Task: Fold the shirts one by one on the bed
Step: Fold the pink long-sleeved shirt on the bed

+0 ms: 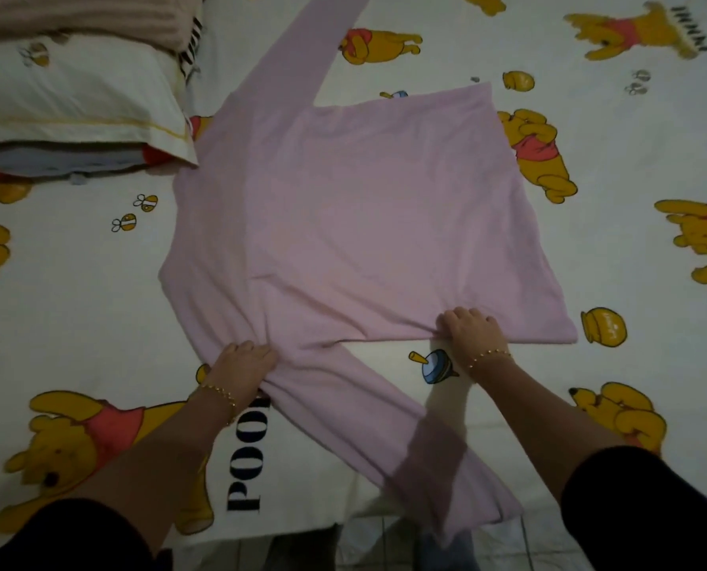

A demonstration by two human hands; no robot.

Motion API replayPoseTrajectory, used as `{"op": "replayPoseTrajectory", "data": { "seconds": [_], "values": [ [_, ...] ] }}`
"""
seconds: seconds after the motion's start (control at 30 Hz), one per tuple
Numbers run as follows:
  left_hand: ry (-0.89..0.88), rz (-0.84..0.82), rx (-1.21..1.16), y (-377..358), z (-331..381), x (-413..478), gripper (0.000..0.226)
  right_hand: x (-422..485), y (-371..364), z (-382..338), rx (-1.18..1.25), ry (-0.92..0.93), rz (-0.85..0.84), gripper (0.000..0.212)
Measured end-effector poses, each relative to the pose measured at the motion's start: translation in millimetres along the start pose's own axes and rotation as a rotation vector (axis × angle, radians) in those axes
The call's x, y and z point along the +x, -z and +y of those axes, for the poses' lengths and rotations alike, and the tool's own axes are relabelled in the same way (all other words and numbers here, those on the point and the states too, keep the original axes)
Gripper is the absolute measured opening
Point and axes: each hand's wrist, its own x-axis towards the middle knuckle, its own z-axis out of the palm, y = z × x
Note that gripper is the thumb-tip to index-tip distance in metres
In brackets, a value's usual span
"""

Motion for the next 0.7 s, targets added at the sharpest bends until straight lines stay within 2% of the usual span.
{"op": "replayPoseTrajectory", "data": {
  "seconds": [0.13,0.2,0.37,0.43,0.5,0.57,0.6,0.7],
  "values": [
    [0.043,0.075,0.023,5.4,-1.2,-14.2,0.069,-10.3,3.1,-16.6,0.042,-0.085,0.015,0.030],
    [0.179,0.119,-0.016,9.8,10.0,-23.8,0.070,-18.4,3.4,-30.5,0.132,-0.085,0.007,0.031],
    [0.601,0.261,-0.183,8.2,51.8,-43.2,0.050,-51.3,-6.3,-62.9,0.466,0.011,-0.048,0.025],
    [0.804,0.308,-0.424,6.9,72.8,-47.0,0.050,-67.7,-9.5,-71.5,0.532,0.007,-0.051,0.023],
    [1.063,0.323,-0.813,9.3,101.9,-48.1,0.050,-84.3,-13.2,-77.4,0.591,0.007,-0.072,0.020],
    [1.270,0.277,-1.084,12.0,130.1,-46.4,0.031,-95.7,-16.6,-78.3,0.602,0.006,-0.114,0.028],
    [1.314,0.258,-1.178,12.3,140.2,-45.0,0.020,-100.0,-18.7,-77.8,0.589,0.015,-0.135,0.031],
    [1.284,0.169,-1.292,13.0,165.8,-45.4,0.021,-110.2,-24.5,-73.2,0.641,-0.005,-0.187,0.027]
  ]
}}
